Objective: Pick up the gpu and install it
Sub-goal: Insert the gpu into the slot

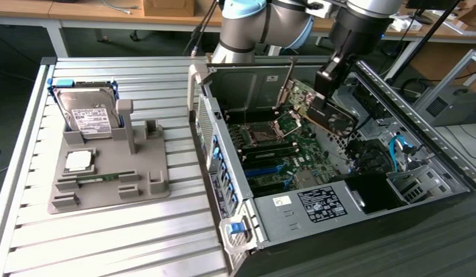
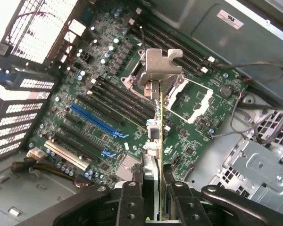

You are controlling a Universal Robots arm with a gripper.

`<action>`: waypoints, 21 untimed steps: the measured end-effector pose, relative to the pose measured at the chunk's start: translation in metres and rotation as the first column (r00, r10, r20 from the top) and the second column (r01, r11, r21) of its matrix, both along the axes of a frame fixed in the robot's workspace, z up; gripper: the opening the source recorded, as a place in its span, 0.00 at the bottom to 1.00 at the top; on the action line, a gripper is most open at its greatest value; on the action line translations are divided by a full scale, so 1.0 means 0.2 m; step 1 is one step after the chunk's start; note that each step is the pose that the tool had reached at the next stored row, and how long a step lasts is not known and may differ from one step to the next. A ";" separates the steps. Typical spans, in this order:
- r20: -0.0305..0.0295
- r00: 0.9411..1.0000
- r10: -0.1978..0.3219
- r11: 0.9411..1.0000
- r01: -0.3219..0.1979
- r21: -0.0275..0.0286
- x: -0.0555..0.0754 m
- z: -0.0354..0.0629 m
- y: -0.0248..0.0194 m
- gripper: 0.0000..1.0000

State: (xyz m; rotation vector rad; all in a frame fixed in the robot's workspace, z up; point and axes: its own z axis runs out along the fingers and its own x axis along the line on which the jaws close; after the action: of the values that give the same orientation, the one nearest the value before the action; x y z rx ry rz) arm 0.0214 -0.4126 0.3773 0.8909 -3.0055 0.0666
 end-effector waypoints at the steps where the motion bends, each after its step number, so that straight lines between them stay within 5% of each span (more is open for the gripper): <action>1: 0.000 1.000 0.011 1.000 -0.011 0.000 0.00 0.000 0.000 0.27; 13: 0.000 0.990 0.140 0.990 -0.140 0.000 0.00 0.000 0.000 0.27; 21: 0.000 0.973 0.229 0.973 -0.229 0.000 0.00 -0.001 0.000 0.27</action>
State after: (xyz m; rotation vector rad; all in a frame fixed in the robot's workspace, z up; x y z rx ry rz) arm 0.0215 -0.4126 0.3772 1.2336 -2.8871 0.0674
